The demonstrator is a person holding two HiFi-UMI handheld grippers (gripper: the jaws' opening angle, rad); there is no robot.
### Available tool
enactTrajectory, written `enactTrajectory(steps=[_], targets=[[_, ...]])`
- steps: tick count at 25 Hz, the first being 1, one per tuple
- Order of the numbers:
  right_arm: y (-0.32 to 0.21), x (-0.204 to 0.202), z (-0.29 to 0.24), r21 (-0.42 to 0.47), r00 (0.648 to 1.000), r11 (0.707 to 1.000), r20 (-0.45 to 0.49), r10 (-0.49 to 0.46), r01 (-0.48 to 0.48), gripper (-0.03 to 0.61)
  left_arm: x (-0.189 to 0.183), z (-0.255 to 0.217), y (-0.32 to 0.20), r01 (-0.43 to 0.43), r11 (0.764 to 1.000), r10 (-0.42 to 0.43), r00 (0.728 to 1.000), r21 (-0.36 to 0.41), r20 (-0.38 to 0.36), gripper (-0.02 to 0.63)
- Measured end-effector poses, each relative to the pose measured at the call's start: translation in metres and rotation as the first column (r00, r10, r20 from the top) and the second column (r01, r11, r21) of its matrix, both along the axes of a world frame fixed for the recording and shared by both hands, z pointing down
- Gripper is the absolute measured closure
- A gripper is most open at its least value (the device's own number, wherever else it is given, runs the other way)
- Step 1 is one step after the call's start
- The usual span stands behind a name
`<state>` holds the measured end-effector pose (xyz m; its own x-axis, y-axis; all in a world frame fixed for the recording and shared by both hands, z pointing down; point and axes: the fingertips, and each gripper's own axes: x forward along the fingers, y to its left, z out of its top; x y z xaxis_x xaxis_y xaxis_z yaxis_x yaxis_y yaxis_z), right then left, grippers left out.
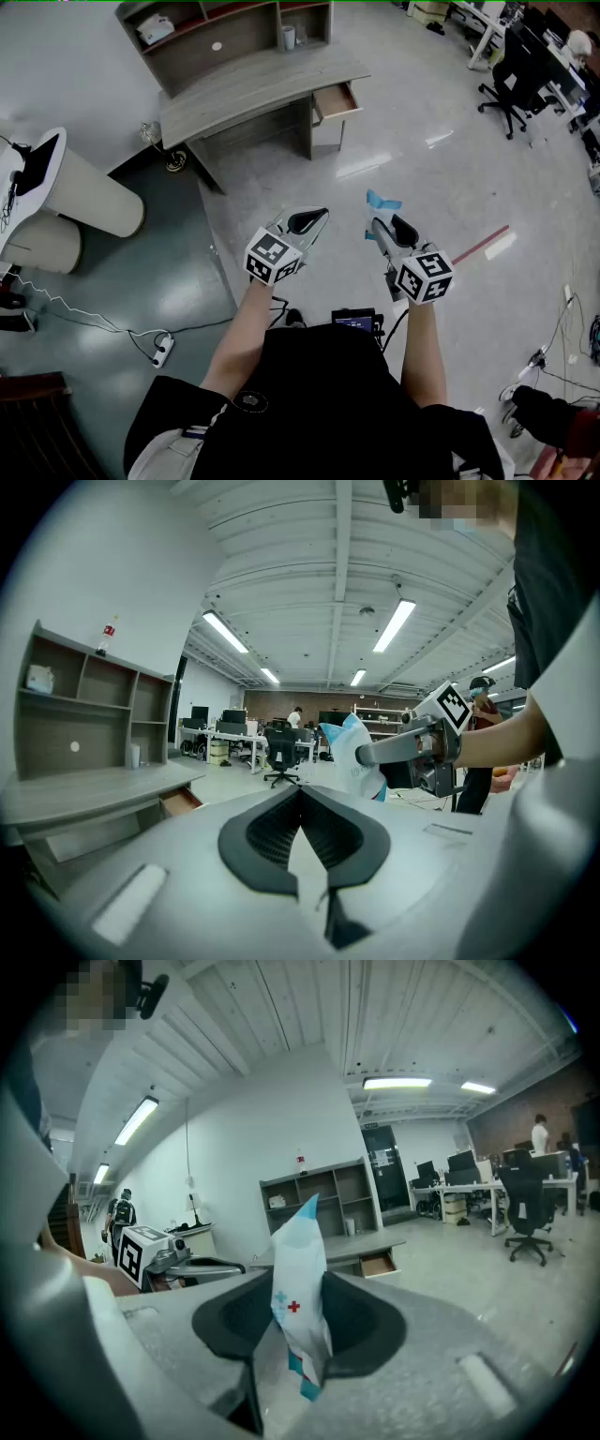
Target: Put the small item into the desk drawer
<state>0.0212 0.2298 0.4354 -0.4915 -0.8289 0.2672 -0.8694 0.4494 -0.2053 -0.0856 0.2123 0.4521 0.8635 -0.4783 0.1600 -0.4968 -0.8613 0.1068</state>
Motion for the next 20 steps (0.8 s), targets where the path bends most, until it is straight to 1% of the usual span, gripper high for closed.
enactTrajectory(steps=[8, 14, 20], targets=[[0.0021, -0.0016, 0.0006, 0.003, 1.000, 1.000, 0.005, -0.020, 0.020, 0.426, 0.0029, -0.0010, 0.0025, 0.010, 1.000, -0.011, 1.000, 0.010, 0.010, 0.611], [0.0013, 0.0005, -0.0005, -0.003, 0.999, 1.000, 0.024, -0.025, 0.025, 0.426, 0.0041, -0.0023, 0.0003, 0.017, 1.000, -0.017, 1.000, 0.000, -0.003, 0.611], [0.0022, 0.0057, 0.0036, -0.016, 0.999, 1.000, 0.041, -0.025, 0.025, 0.426, 0.0093, 0.0039, 0.0014, 0.010, 1.000, -0.010, 1.000, -0.010, 0.009, 0.611]])
